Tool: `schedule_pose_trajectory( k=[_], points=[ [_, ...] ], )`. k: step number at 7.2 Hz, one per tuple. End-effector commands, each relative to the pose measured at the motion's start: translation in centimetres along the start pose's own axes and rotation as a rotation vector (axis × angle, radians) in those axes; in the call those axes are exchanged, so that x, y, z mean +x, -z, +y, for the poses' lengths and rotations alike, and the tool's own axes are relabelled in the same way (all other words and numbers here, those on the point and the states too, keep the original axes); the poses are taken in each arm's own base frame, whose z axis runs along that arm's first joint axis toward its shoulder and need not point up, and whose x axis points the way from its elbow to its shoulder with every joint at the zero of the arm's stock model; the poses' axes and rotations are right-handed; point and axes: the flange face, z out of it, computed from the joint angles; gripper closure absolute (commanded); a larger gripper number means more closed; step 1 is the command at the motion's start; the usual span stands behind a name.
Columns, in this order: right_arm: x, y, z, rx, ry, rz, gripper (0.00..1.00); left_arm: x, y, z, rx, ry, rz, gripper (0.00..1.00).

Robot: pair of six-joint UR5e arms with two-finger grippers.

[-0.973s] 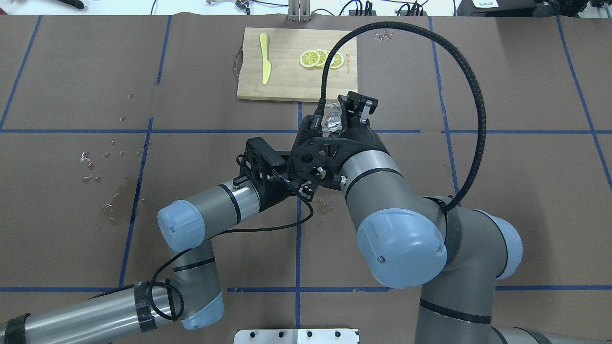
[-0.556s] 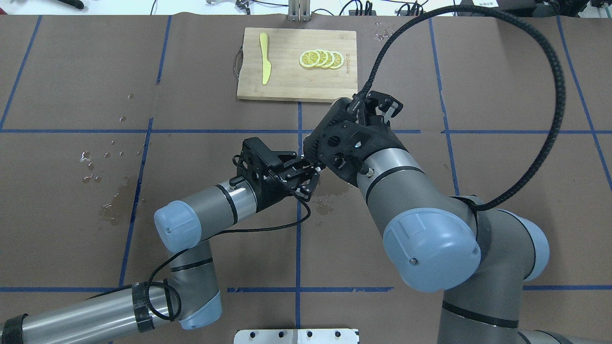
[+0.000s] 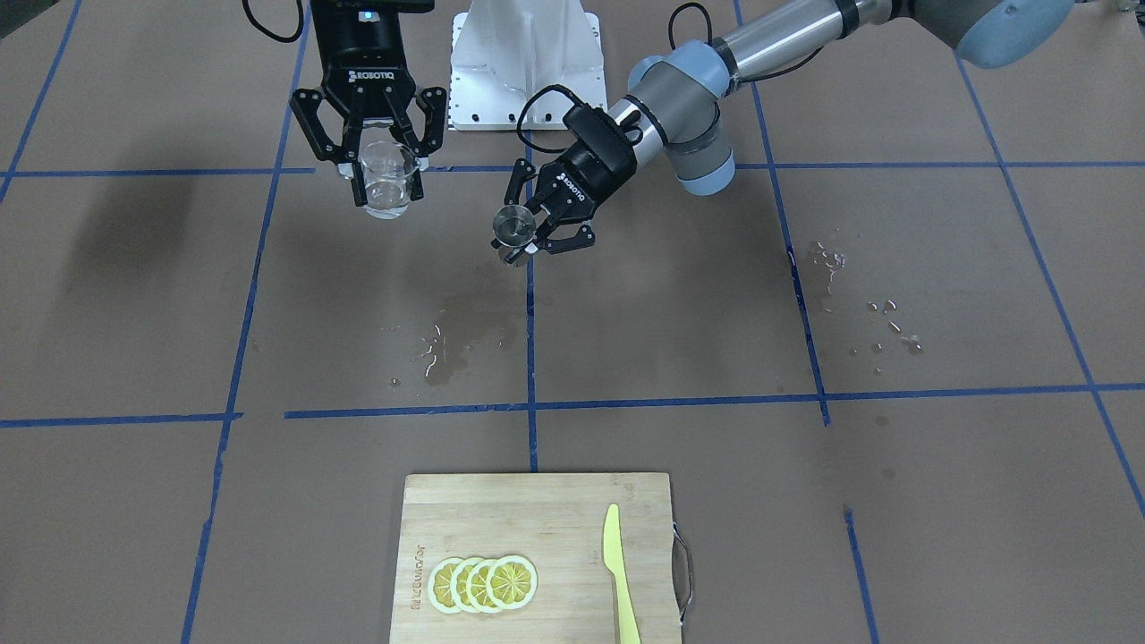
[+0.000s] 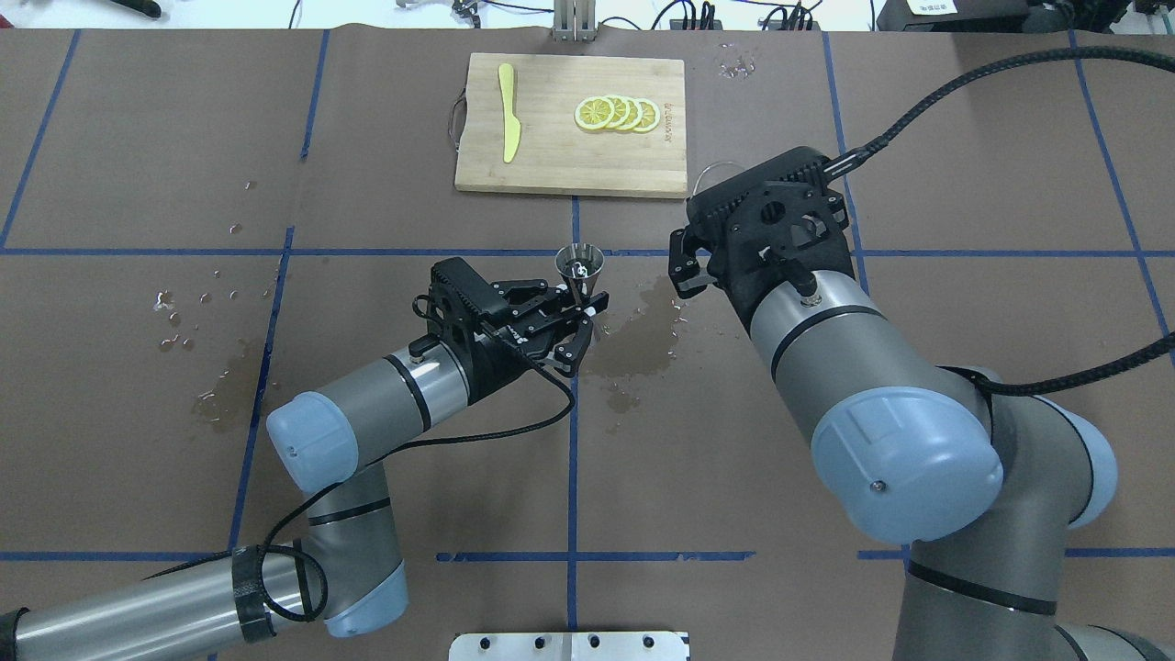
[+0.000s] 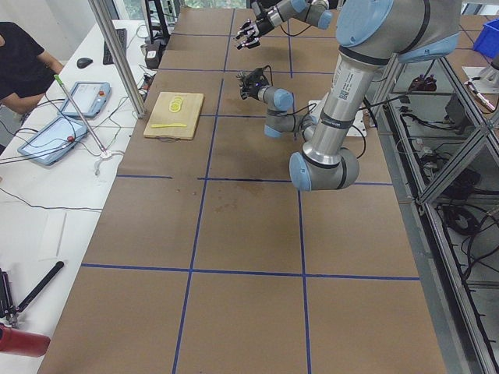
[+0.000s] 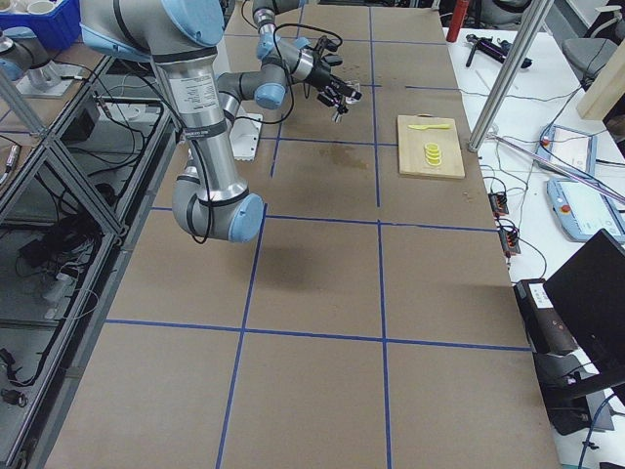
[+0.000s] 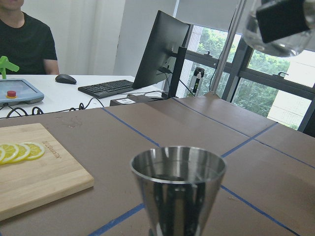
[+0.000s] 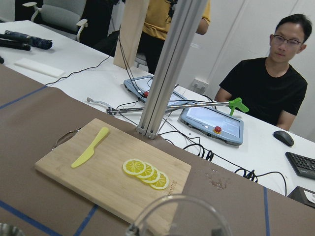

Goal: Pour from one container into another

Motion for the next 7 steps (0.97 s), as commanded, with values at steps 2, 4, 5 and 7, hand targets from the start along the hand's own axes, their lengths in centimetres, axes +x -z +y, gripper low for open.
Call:
schedule_pose_trajectory(
  k=[2,4,5,7],
  points=[
    [1.6,-0.9,1.1,-0.01,-0.182,0.038,1.0,-4.4,2.9,0.2,0.094,0.003,-0.196,1.0],
    [2.3,-2.3,3.7,-0.047,-0.293,0.075,1.0,-10.2,6.2,1.7,0.124,-0.051,-0.385,1.0],
    [3.2,-2.7,5.8,-0.097,-0.276,0.081,1.0,-12.5,6.5,1.3,0.131,-0.091,-0.491,1.0],
    [4.2,-3.1,7.6,-0.142,-0.378,0.096,1.0,-18.1,9.8,2.5,0.096,-0.139,-0.617,1.0]
  ],
)
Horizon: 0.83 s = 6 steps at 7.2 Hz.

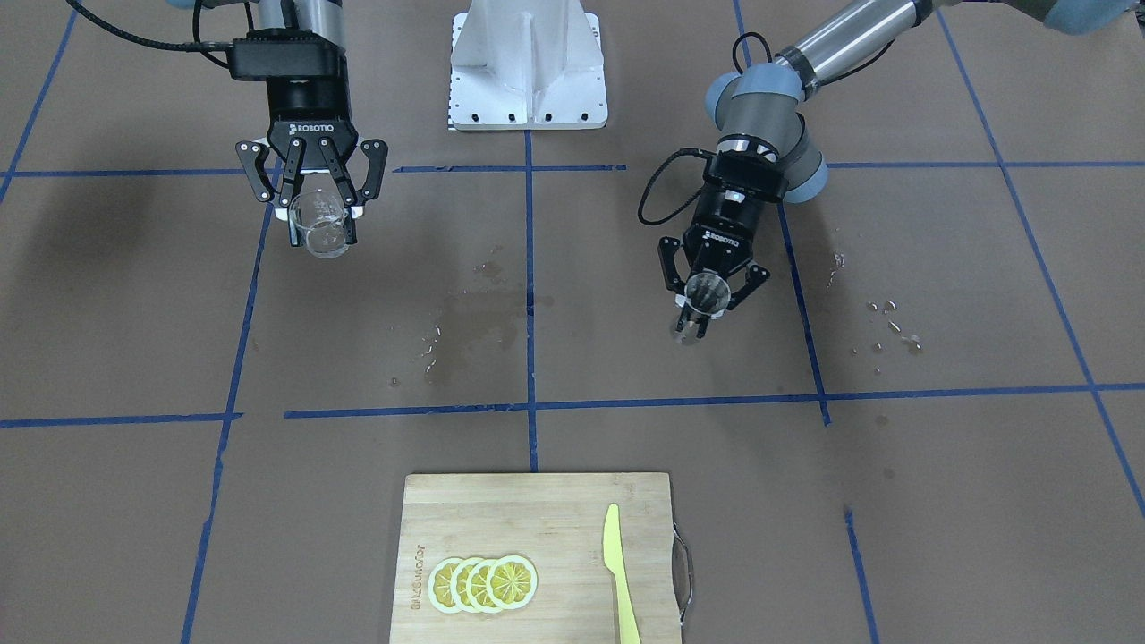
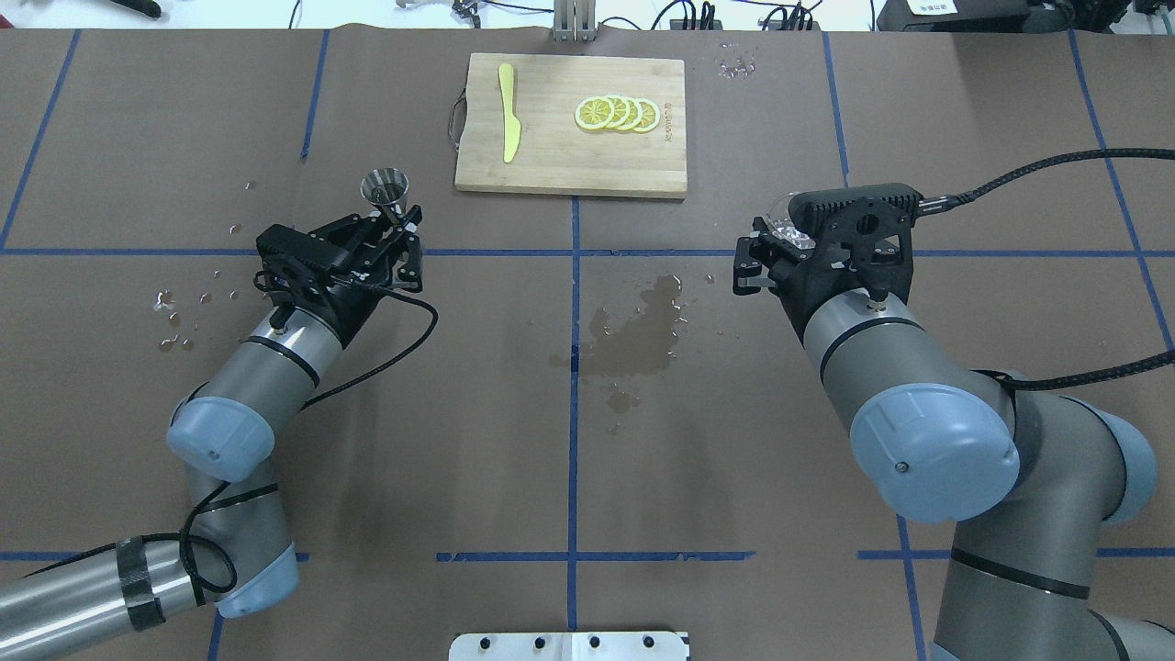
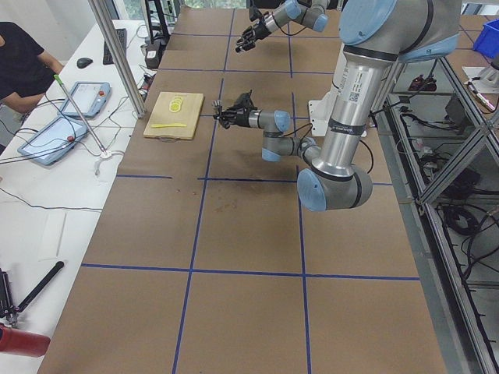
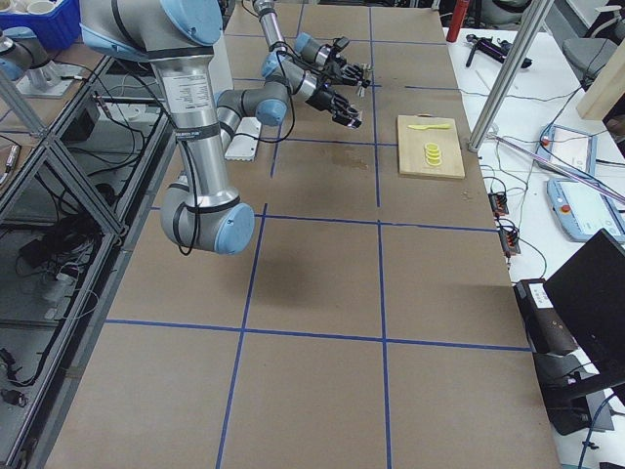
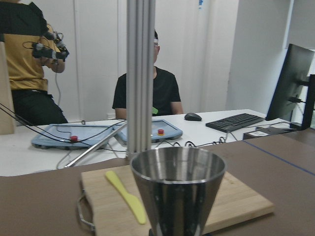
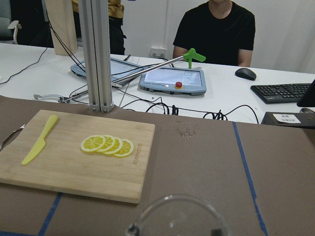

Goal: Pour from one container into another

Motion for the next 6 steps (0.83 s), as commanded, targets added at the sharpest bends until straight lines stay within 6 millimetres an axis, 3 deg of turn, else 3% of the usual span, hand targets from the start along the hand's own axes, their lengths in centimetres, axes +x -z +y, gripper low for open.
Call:
schedule_pose_trajectory(
  k=[1,3,4,5,6],
  points=[
    [2.7,-1.0,1.7,-0.039,-0.093,0.041,1.0,-6.5,1.3,2.5,-0.034,-0.037,-0.101,1.0],
    [5.2,-1.9,2.2,-0.044,-0.063,0.089,1.0,-12.9,4.5,4.9,-0.085,-0.106,-0.165,1.0],
    [7.0,-2.3,3.5,-0.065,-0.026,0.117,1.0,-15.1,6.5,4.9,-0.096,-0.098,-0.18,1.0],
    [7.3,-2.4,3.7,-0.064,-0.029,0.113,1.0,-16.5,7.9,4.8,-0.1,-0.041,-0.192,1.0],
    [9.5,-2.5,4.8,-0.055,-0.014,0.086,1.0,-17.5,8.3,5.0,-0.084,-0.036,-0.239,1.0]
  ],
)
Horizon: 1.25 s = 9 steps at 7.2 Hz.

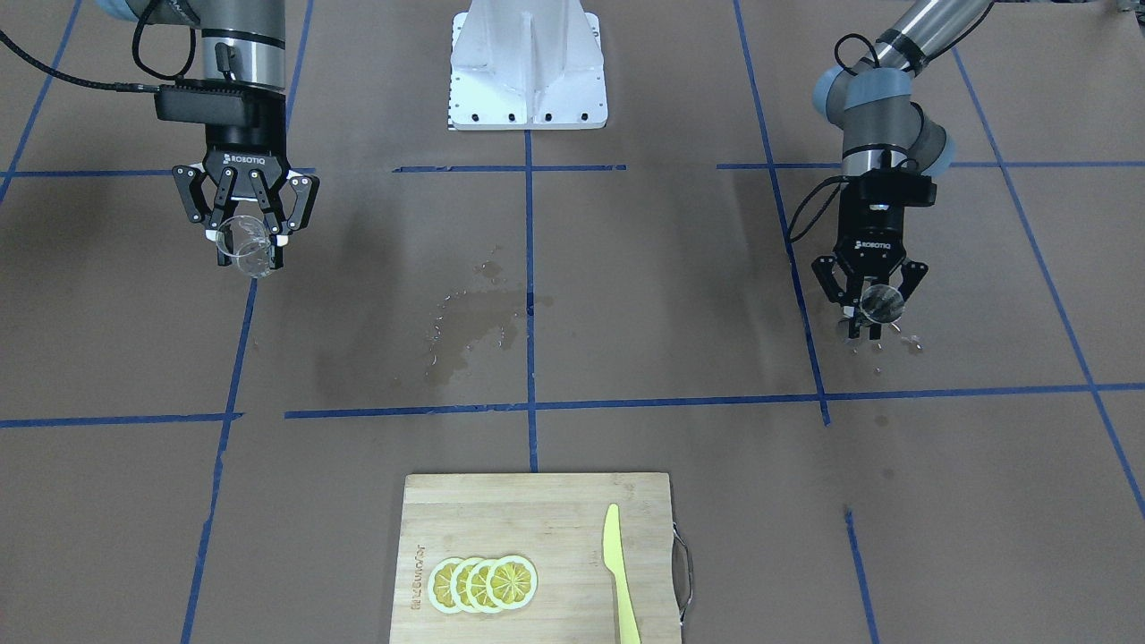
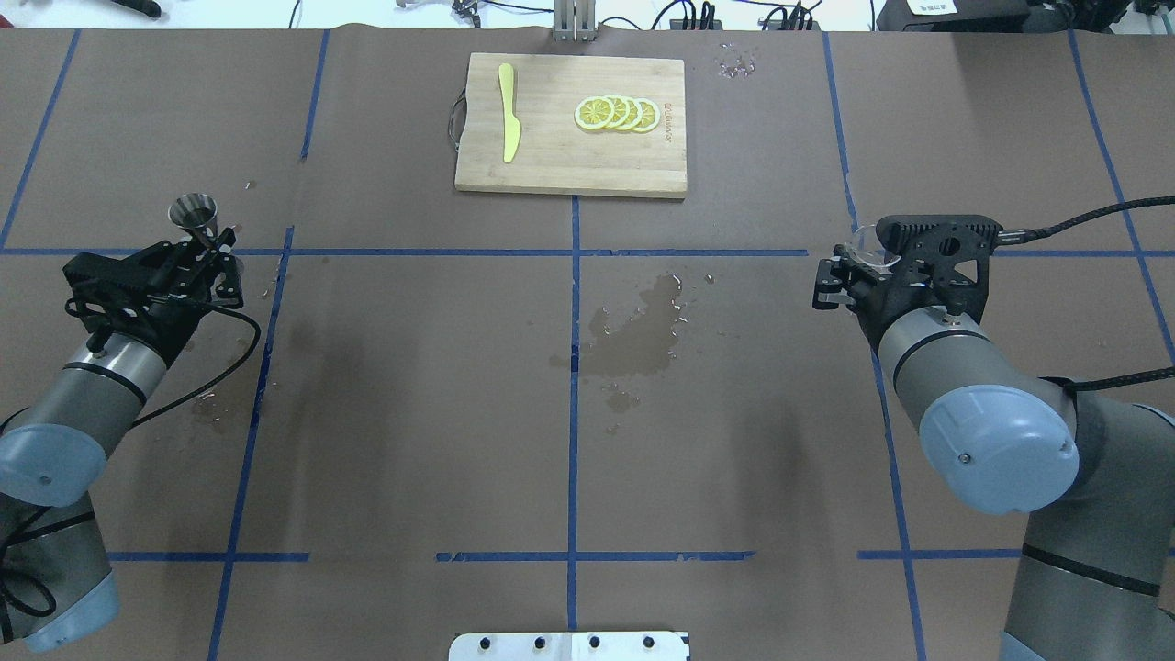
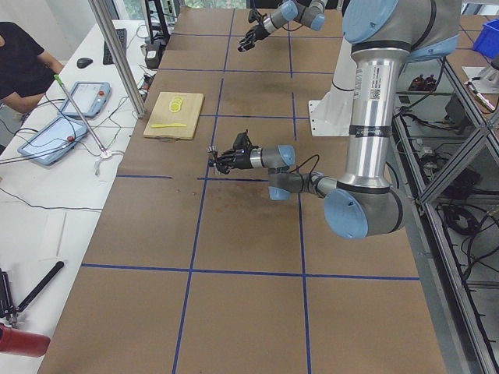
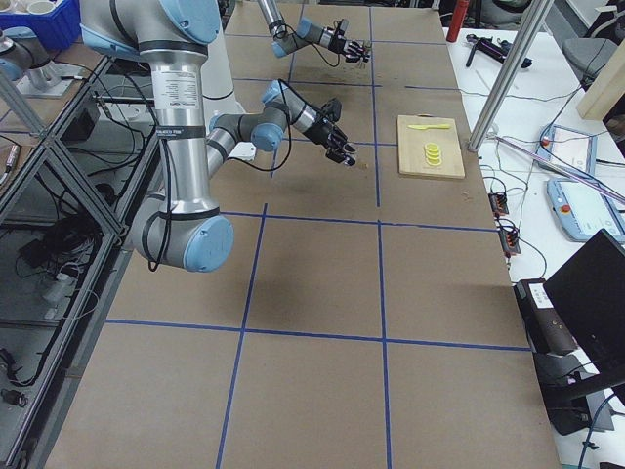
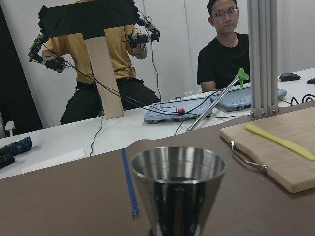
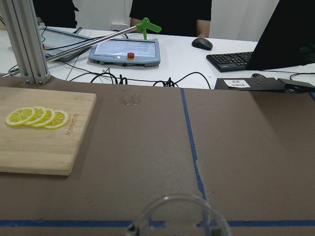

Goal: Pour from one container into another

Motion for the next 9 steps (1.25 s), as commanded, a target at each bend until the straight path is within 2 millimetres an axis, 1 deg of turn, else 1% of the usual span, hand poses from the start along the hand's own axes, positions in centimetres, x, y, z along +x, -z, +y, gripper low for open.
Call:
schedule_pose_trajectory(
  k=[1,2,3,4,5,6,7,8,9],
  points=[
    [4.0,-0.7,1.8,0.025,0.041,-0.062,1.0,-2.3,0.6,0.5,0.022,0.054,-0.085,1.0],
    [5.4,-1.5,2.8,0.023,0.056,-0.057,1.0,-3.2,0.9,1.1,0.029,0.142,-0.105,1.0],
    [5.9,-2.1,3.4,0.031,0.04,-0.079,1.0,-3.4,0.9,1.5,0.057,0.186,-0.154,1.0],
    [7.0,-2.6,4.2,0.038,0.045,-0.094,1.0,-3.4,0.7,2.4,0.062,0.201,-0.2,1.0],
    [7.7,-2.5,4.2,0.048,0.04,-0.114,1.0,-2.3,1.3,3.5,0.07,0.233,-0.21,1.0],
    [8.1,-2.7,4.5,0.05,0.035,-0.12,1.0,-0.9,2.4,4.6,0.094,0.247,-0.206,1.0],
    [8.1,-2.7,4.5,0.051,0.035,-0.12,1.0,0.0,3.2,5.4,0.112,0.232,-0.207,1.0],
    [8.1,-2.8,4.5,0.052,0.035,-0.119,1.0,0.7,3.3,6.3,0.114,0.16,-0.241,1.0],
    [8.2,-2.8,4.6,0.051,0.036,-0.118,1.0,0.6,3.3,6.7,0.128,0.149,-0.255,1.0]
  ],
)
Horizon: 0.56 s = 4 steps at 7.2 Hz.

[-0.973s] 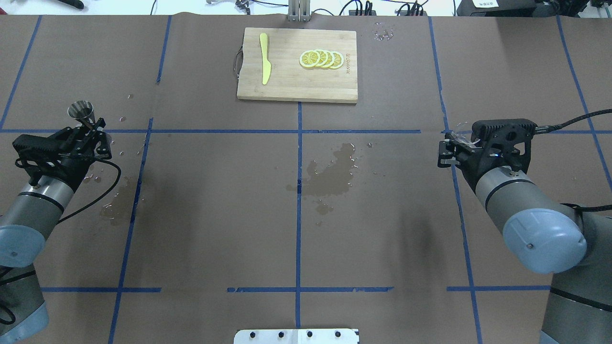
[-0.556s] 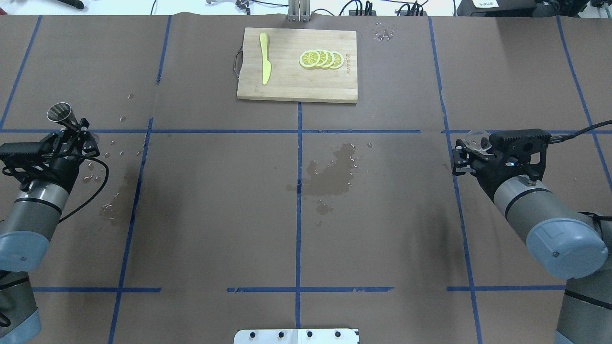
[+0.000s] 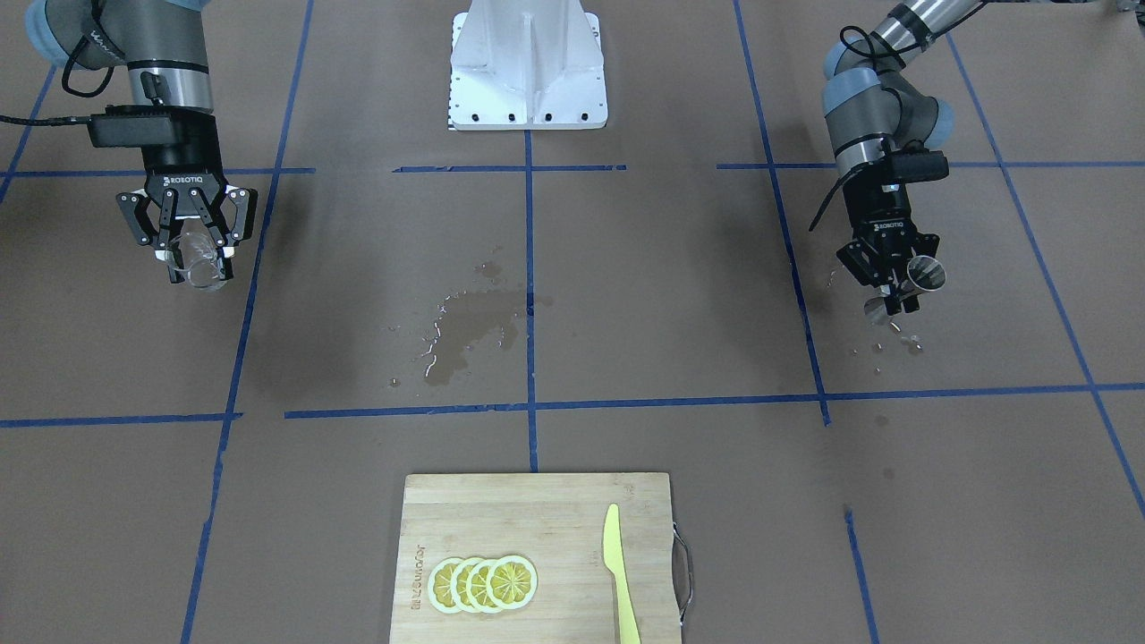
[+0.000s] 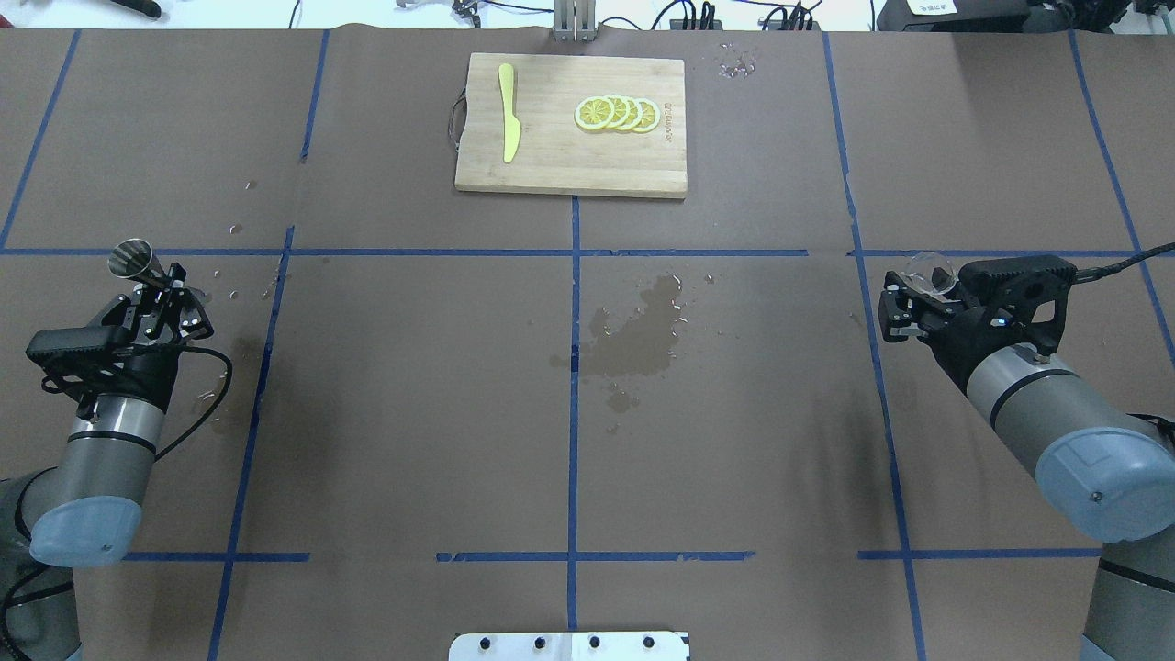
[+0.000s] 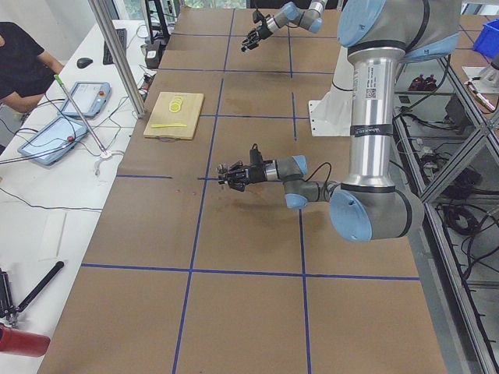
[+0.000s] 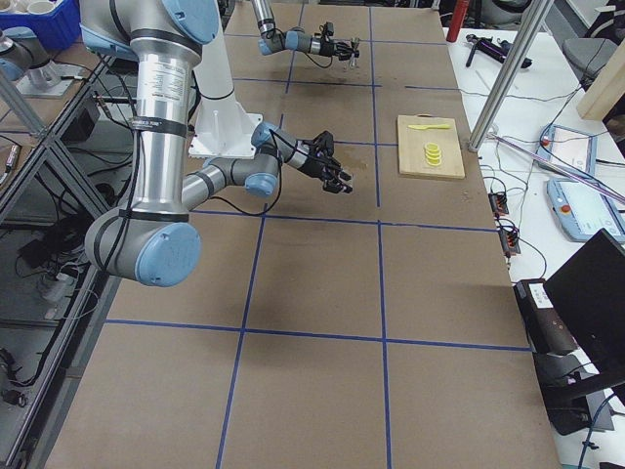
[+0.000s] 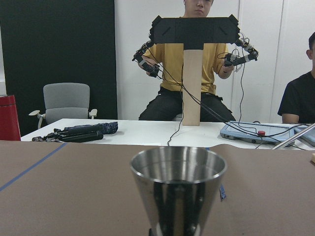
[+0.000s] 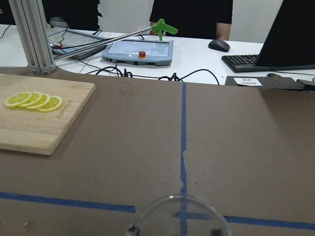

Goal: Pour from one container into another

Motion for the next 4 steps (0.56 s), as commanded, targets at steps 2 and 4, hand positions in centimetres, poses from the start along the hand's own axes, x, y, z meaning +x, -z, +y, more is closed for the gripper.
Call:
schedule_pose_trajectory(
  k=[2,4],
  points=[
    [0.6,-0.6,0.8,0.008,-0.01,-0.009,1.0,0.5,1.3,1.5,0.023,-0.039,-0.004,1.0],
    [1.1,-1.4,1.5,0.016,-0.014,-0.015,1.0,2.1,2.9,2.7,-0.006,-0.011,0.031,1.0]
  ],
)
